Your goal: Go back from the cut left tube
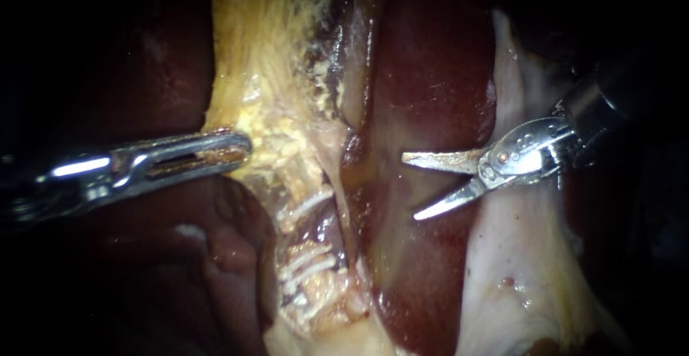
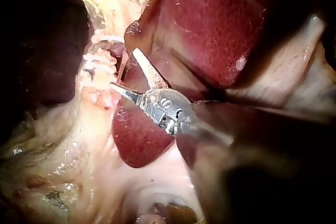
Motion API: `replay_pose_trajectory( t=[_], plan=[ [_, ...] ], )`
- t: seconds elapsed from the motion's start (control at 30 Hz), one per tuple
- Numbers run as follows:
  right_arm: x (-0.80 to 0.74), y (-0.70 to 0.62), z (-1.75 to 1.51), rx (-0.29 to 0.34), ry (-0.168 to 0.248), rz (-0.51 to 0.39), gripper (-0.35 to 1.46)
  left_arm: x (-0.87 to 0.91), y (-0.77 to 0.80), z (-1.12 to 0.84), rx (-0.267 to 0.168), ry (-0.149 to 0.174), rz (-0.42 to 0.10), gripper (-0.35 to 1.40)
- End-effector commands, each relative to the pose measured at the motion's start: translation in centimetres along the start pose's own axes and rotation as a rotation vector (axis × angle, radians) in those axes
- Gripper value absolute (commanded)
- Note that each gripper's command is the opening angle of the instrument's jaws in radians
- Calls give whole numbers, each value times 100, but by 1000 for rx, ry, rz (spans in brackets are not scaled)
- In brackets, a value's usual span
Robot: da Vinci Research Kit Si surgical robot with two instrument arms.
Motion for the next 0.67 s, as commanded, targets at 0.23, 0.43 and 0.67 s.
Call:
replay_pose_trajectory(
  t=[0.23, 0.43, 0.67],
  plan=[
    [1, 0, 0, -1, 0, 0, 143, -11, 11, 33, 7, 3, 1, -35],
    [1, 1, -1, -1, 0, 1, 143, -12, 9, 36, 8, 3, 0, -35],
    [2, 0, -1, 0, 0, 1, 143, -12, 8, 36, 8, 3, 0, -35]
  ],
)
